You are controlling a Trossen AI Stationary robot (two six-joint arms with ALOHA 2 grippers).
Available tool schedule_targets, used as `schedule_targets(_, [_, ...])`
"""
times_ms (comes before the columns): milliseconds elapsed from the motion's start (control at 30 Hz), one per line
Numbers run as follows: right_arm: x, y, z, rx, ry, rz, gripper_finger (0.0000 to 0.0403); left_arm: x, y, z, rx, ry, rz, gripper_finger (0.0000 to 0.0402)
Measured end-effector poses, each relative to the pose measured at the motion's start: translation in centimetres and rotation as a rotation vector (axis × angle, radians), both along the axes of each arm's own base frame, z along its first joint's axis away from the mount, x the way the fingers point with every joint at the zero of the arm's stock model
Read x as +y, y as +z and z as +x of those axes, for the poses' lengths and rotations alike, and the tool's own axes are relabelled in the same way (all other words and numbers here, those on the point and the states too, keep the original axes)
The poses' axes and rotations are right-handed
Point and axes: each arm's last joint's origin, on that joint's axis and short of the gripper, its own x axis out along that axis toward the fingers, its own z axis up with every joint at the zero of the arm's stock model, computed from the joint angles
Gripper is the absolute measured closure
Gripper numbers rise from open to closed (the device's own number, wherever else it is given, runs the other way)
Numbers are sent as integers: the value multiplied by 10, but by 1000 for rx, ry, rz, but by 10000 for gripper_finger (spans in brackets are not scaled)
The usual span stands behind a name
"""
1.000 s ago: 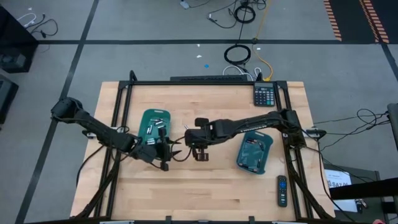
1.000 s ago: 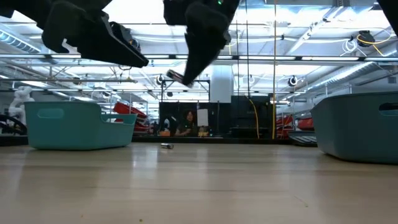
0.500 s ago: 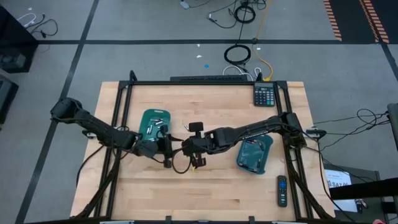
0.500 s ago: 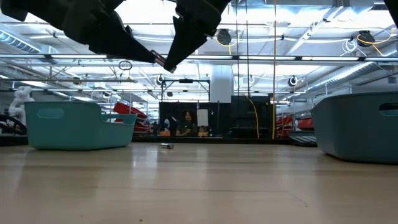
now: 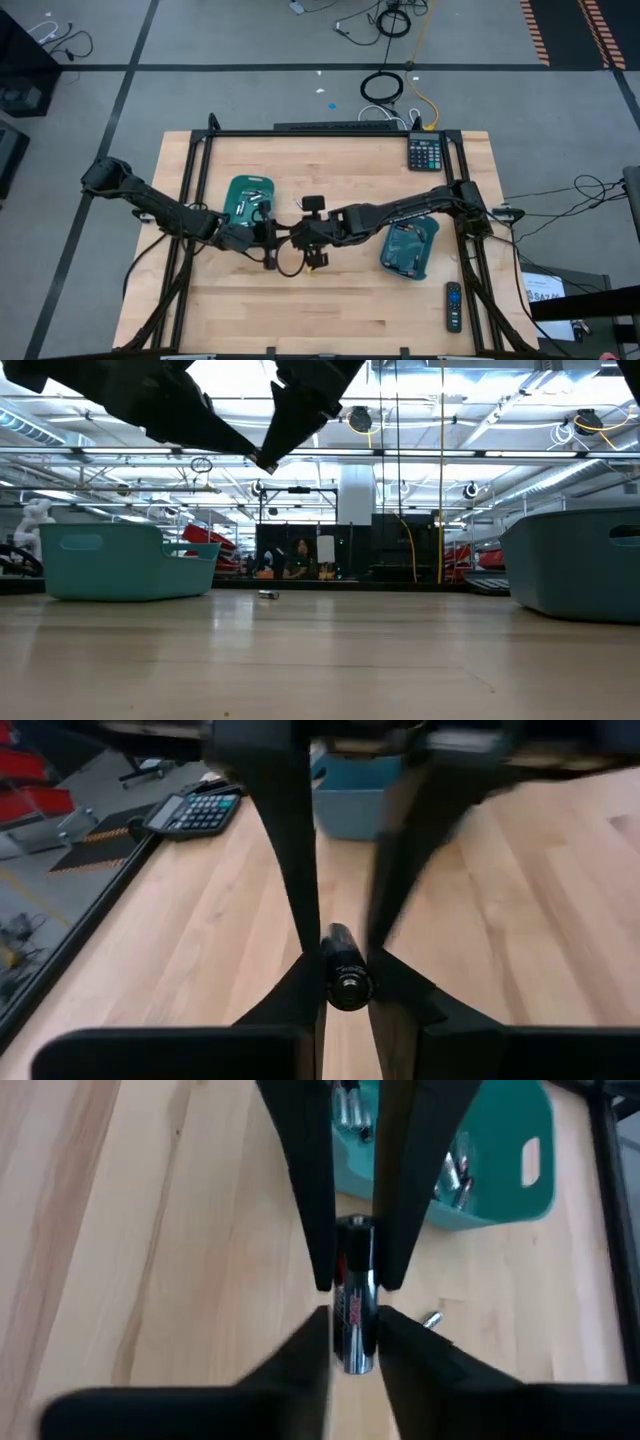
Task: Sort batteries
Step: Put the silver battery into the green bin
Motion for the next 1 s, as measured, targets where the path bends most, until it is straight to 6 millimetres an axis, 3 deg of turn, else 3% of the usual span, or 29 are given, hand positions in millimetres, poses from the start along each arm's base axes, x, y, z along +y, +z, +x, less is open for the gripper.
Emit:
schedule_targets(233, [-4,-3,-8,67,-89,42,188,4,-6,-8,123,62,13,348])
schedule_targets(367, [-11,-5,-21,169,-190,45,145,8,11,-24,286,168,-35,348])
schedule_targets(500, [-11,-4,-27,203,-222,-4,131,15,30,-43,437,297,-87,348])
schedule_targets(667, [-9,-2,-30,211,-219,-20,135,28,22,-65,631,478,-84,334])
schedule_targets(900, [-9,1,-37,231,-258,-50,140,31,17,-73,710,539,-94,232])
schedule_targets(1000, [-8,18,-46,178,-294,-89,140,30,27,-67,654,521,-78,182])
